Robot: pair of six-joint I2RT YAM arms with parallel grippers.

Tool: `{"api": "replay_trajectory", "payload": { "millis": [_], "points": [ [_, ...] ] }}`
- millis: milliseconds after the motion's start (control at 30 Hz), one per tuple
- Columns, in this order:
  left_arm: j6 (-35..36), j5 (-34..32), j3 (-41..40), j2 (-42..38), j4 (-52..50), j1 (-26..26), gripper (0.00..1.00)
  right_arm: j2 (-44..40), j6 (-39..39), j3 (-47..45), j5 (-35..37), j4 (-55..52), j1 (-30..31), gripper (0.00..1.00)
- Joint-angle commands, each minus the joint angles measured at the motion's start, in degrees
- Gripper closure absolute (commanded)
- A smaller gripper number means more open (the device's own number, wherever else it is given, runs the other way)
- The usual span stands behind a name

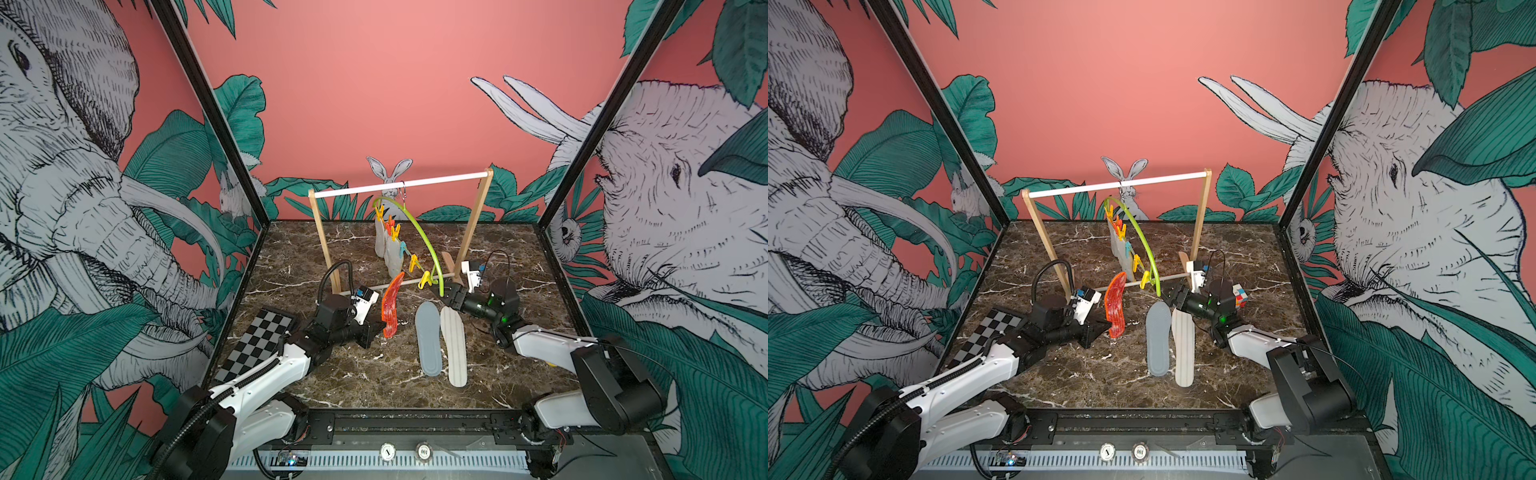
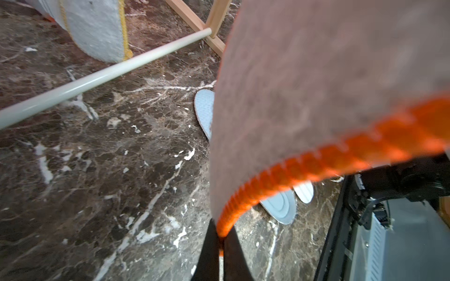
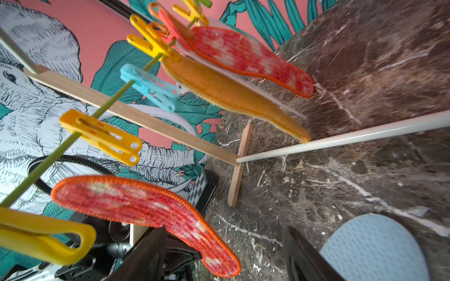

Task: Take the shoe insoles off the hanger
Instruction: Place the insole at the center of the board.

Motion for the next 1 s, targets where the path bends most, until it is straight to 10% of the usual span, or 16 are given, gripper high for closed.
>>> {"api": "replay_trajectory", "payload": {
  "millis": [0, 967],
  "points": [
    [-2.7, 5.9, 2.1, 0.7, -0.5, 0.5, 1.00, 1.1, -0.8, -0.1, -0.8, 5.0, 2.7, 0.26],
    [-6.5, 15.4, 2.8, 3.6, 3.0, 0.5, 1.00, 14.9, 6.3, 6.0, -2.3, 15.3, 12.9, 0.47]
  ]
}}
